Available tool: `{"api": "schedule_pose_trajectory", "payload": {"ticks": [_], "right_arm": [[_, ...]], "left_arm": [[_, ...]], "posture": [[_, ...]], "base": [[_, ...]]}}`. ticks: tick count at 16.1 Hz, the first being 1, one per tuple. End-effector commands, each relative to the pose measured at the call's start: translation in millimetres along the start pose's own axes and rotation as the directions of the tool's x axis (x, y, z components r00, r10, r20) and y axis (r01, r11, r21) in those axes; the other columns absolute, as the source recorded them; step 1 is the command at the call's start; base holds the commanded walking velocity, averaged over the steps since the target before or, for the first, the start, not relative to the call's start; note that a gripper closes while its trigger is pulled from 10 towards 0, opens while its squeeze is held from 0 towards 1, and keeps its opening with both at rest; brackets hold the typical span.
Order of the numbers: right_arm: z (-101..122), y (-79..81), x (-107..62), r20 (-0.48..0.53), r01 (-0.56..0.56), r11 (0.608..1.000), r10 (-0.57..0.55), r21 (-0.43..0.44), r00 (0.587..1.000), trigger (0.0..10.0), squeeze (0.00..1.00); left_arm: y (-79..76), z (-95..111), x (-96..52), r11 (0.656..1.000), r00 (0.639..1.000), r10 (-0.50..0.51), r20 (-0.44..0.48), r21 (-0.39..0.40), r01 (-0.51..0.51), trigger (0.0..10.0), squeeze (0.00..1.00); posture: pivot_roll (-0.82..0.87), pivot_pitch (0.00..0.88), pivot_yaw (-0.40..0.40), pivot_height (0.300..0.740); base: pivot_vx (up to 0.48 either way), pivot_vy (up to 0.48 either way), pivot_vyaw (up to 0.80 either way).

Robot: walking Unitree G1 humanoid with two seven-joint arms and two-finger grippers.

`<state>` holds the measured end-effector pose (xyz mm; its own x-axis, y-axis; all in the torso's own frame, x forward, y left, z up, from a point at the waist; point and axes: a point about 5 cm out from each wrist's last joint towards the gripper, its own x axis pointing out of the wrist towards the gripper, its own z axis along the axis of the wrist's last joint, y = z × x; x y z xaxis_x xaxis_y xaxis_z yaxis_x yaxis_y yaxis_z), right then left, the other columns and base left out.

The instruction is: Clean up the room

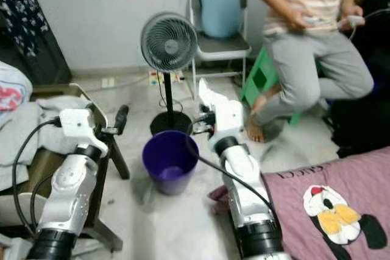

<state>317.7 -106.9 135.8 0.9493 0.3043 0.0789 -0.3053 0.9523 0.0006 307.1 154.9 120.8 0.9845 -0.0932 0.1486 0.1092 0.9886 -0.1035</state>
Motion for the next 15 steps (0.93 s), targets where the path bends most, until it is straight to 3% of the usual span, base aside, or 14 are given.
{"api": "schedule_pose_trajectory", "payload": {"ticks": [1, 15], "right_arm": [[-1.5, -5.9, -0.8, -0.015, 0.016, 1.000, -0.016, -0.001, 1.000, 10.0, 0.00], [-2.0, -4.3, 0.8, -0.015, 0.016, 1.000, -0.016, -0.011, 1.000, 10.0, 0.00]], "left_arm": [[-5.9, 3.5, 0.4, 1.000, 0.999, -0.030, 0.020, -0.005, 0.030, 10.0, 0.00], [-10.2, 4.4, 2.4, 0.999, 0.998, -0.050, 0.028, -0.019, 0.050, 10.0, 0.00]], "posture": [[-0.04, 0.036, -0.037, 0.740], [-0.04, 0.046, -0.036, 0.740]], "base": [[0.000, 0.000, 0.00], [0.354, 0.000, 0.00]]}}
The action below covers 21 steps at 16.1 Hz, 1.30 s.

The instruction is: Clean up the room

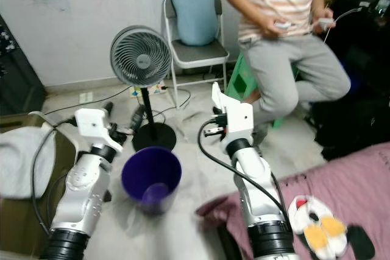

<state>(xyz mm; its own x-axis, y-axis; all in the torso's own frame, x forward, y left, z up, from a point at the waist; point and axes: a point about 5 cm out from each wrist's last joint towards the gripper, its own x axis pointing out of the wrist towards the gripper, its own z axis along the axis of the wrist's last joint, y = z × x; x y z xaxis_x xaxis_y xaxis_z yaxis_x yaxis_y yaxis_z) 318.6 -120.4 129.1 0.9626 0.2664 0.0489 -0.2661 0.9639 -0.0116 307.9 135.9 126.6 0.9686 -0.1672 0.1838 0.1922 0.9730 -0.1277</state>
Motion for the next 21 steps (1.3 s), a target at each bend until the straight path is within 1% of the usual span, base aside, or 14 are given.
{"api": "schedule_pose_trajectory", "payload": {"ticks": [1, 3, 5, 8, 11, 13, 17, 21], "right_arm": [[4.8, 8.8, 4.4, 0.015, -0.024, 1.000, 0.024, 0.003, 1.000, 10.0, 0.00], [4.4, 9.0, 4.5, 0.015, -0.024, 1.000, 0.024, 0.001, 1.000, 10.0, 0.00], [3.7, 9.4, 4.4, 0.015, -0.025, 1.000, 0.025, -0.002, 1.000, 10.0, 0.00], [3.0, 10.5, 4.7, 0.014, -0.030, 1.000, 0.030, -0.009, 0.999, 10.0, 0.00], [2.0, 11.0, 4.7, 0.011, -0.036, 0.999, 0.036, -0.022, 0.999, 10.0, 0.00], [1.5, 11.6, 4.7, 0.011, -0.038, 0.999, 0.039, -0.027, 0.999, 10.0, 0.00], [1.0, 12.1, 4.4, 0.011, -0.041, 0.999, 0.042, -0.030, 0.999, 10.0, 0.00], [0.5, 11.3, 5.3, 0.009, -0.031, 0.999, 0.031, -0.031, 0.999, 10.0, 0.00]], "left_arm": [[9.0, 1.0, -1.2, 0.999, 0.999, 0.033, -0.003, 0.016, -0.032, 10.0, 0.00], [10.6, -0.9, -0.1, 0.998, 0.998, 0.065, -0.015, 0.024, -0.065, 10.0, 0.00], [11.0, -1.7, -0.2, 0.997, 0.997, 0.074, -0.020, 0.031, -0.074, 10.0, 0.00], [11.1, -1.1, 0.6, 0.997, 0.997, 0.077, -0.015, 0.031, -0.076, 10.0, 0.00], [9.2, 0.0, 1.8, 0.995, 0.997, 0.077, -0.006, 0.058, -0.076, 10.0, 0.00], [9.2, -0.5, 1.8, 0.996, 0.997, 0.074, -0.009, 0.060, -0.073, 10.0, 0.00], [7.2, -1.4, 2.0, 0.998, 0.999, 0.043, -0.017, 0.045, -0.042, 10.0, 0.00], [4.9, 0.3, 0.9, 1.000, 1.000, 0.017, -0.003, 0.025, -0.017, 10.0, 0.00]], "posture": [[-0.04, 0.046, -0.036, 0.740], [-0.04, 0.046, -0.036, 0.740], [-0.04, 0.044, -0.033, 0.740], [-0.04, 0.041, -0.032, 0.740], [-0.04, 0.035, -0.031, 0.740], [-0.04, 0.035, -0.031, 0.740], [-0.04, 0.033, -0.032, 0.740], [-0.04, 0.037, -0.035, 0.740]], "base": [[0.315, 0.000, 0.00], [0.000, 0.000, 0.00], [0.000, 0.000, 0.52], [0.000, 0.000, 0.80], [0.000, 0.000, 0.80], [0.000, 0.000, 0.80], [0.000, 0.000, 0.80], [0.000, 0.000, 0.00]]}}
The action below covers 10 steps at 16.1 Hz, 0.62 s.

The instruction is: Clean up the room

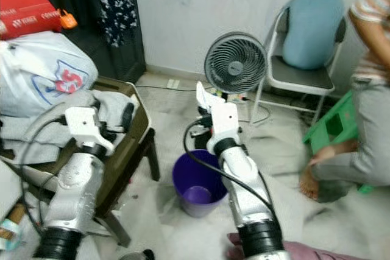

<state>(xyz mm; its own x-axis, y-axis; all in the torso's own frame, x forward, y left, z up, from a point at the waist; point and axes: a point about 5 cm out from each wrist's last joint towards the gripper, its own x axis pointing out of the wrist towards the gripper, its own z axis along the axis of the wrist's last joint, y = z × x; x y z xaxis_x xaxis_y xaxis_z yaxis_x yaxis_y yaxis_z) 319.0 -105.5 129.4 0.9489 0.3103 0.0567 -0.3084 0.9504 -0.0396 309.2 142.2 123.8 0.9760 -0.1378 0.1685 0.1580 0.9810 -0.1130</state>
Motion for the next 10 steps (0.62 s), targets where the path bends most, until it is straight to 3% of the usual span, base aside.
{"api": "schedule_pose_trajectory", "payload": {"ticks": [1, 10], "right_arm": [[-0.1, -3.3, 0.9, -0.001, 0.017, 1.000, -0.017, -0.006, 1.000, 10.0, 0.00], [0.3, -5.0, 4.4, -0.003, 0.029, 0.999, -0.029, -0.017, 1.000, 10.0, 0.00]], "left_arm": [[-2.1, 2.3, 0.8, 1.000, 1.000, -0.018, 0.010, 0.003, 0.018, 10.0, 0.00], [-0.5, 3.6, 1.5, 1.000, 1.000, -0.020, 0.013, -0.004, 0.020, 10.0, 0.00]], "posture": [[-0.04, 0.037, -0.035, 0.740], [-0.03, 0.050, -0.038, 0.740]], "base": [[0.000, 0.000, 0.00], [0.280, 0.000, 0.00]]}}
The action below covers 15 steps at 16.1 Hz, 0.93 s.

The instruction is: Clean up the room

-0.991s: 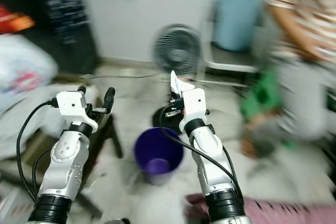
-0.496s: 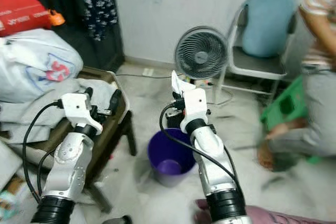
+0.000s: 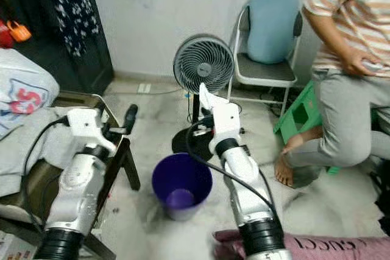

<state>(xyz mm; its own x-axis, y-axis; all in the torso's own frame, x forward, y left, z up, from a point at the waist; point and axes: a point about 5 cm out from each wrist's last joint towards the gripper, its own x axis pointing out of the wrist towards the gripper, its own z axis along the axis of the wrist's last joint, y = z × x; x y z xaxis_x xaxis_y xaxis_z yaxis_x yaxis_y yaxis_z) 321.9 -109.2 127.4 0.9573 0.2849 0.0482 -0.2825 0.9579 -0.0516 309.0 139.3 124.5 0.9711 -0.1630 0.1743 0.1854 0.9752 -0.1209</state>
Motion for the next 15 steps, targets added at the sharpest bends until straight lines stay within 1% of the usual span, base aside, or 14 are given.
{"api": "schedule_pose_trajectory", "payload": {"ticks": [1, 8, 11, 14, 15], "right_arm": [[2.6, -0.7, 3.2, 0.007, 0.004, 1.000, -0.004, -0.003, 1.000, 10.0, 0.00], [3.4, 0.3, 3.5, 0.019, -0.004, 1.000, 0.004, -0.008, 1.000, 10.0, 0.00], [3.8, 0.9, 3.7, 0.022, -0.006, 1.000, 0.006, -0.004, 1.000, 10.0, 0.00], [3.5, 1.3, 3.6, 0.024, -0.011, 1.000, 0.011, -0.003, 1.000, 10.0, 0.00], [3.4, 1.6, 3.8, 0.025, -0.012, 1.000, 0.012, -0.004, 1.000, 10.0, 0.00]], "left_arm": [[2.0, 3.4, 1.1, 1.000, 1.000, 0.004, 0.009, 0.008, -0.004, 10.0, 0.00], [2.8, 3.7, 1.9, 1.000, 1.000, -0.001, 0.009, 0.011, 0.000, 10.0, 0.00], [0.9, 2.4, 0.8, 1.000, 1.000, -0.004, 0.006, 0.009, 0.004, 10.0, 0.00], [0.4, 1.6, 0.9, 1.000, 1.000, -0.006, -0.001, 0.010, 0.006, 10.0, 0.00], [0.5, 1.8, 1.0, 1.000, 1.000, -0.008, 0.001, 0.012, 0.008, 10.0, 0.00]], "posture": [[-0.04, 0.052, -0.036, 0.740], [-0.04, 0.052, -0.035, 0.740], [-0.03, 0.054, -0.035, 0.740], [-0.03, 0.053, -0.034, 0.740], [-0.03, 0.049, -0.033, 0.740]], "base": [[0.300, 0.000, 0.00], [0.323, 0.000, 0.00], [0.339, 0.000, 0.63], [0.315, 0.000, 0.00], [0.000, 0.000, 0.49]]}}
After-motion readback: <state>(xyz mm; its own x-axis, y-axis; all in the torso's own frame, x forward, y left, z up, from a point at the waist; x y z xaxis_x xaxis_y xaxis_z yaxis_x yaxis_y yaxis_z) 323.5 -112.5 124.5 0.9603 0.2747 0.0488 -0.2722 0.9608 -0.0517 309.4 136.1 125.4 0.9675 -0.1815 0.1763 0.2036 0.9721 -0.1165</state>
